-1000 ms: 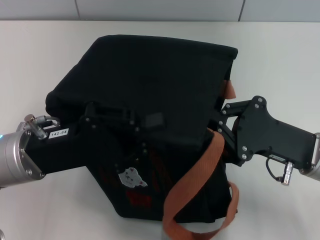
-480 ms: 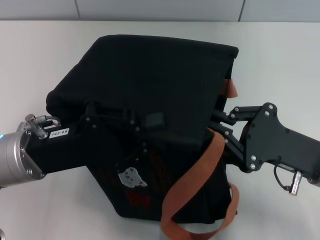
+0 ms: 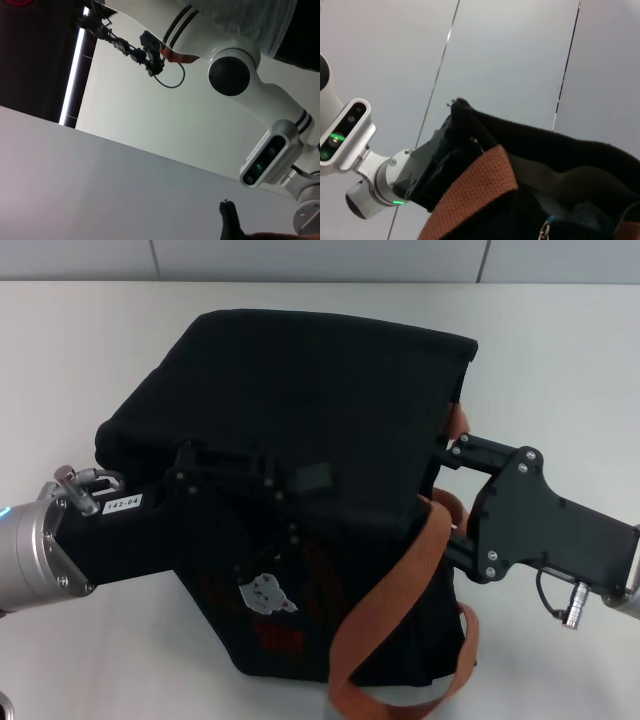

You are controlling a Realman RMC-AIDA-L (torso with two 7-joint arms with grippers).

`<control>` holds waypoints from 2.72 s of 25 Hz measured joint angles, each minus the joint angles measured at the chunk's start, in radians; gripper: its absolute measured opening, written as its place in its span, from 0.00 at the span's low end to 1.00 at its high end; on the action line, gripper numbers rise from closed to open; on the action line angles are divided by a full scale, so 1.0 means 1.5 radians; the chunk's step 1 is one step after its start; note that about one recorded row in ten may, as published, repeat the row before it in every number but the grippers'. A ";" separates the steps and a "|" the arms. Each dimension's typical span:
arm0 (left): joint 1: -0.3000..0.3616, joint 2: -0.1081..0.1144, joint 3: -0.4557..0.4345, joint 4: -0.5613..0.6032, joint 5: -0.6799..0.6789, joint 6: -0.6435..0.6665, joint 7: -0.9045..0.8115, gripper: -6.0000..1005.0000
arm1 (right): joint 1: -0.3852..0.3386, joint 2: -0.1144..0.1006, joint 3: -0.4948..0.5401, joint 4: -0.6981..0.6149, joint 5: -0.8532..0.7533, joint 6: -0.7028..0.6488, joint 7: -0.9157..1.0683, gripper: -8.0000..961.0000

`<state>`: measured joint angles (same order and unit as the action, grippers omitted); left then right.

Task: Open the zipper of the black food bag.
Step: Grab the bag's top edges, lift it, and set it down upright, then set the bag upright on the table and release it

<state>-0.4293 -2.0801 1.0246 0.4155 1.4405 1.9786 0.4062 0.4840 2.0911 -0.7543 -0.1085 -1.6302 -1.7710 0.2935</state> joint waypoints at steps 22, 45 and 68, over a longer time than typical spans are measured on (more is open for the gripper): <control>-0.003 0.000 0.001 -0.005 0.000 0.000 0.000 0.10 | 0.016 0.001 0.031 0.053 0.017 0.014 -0.068 0.06; -0.014 0.000 -0.002 -0.026 -0.052 -0.007 -0.026 0.10 | -0.158 -0.006 0.007 -0.101 -0.068 0.013 0.050 0.06; -0.026 0.000 -0.085 -0.362 -0.240 -0.096 -0.219 0.10 | -0.196 -0.007 0.243 -0.092 -0.072 -0.182 0.104 0.27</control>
<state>-0.4677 -2.0800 0.8970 -0.1282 1.0806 1.8354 0.0773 0.1903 2.0813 -0.3898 -0.2469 -1.7382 -2.0436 0.4493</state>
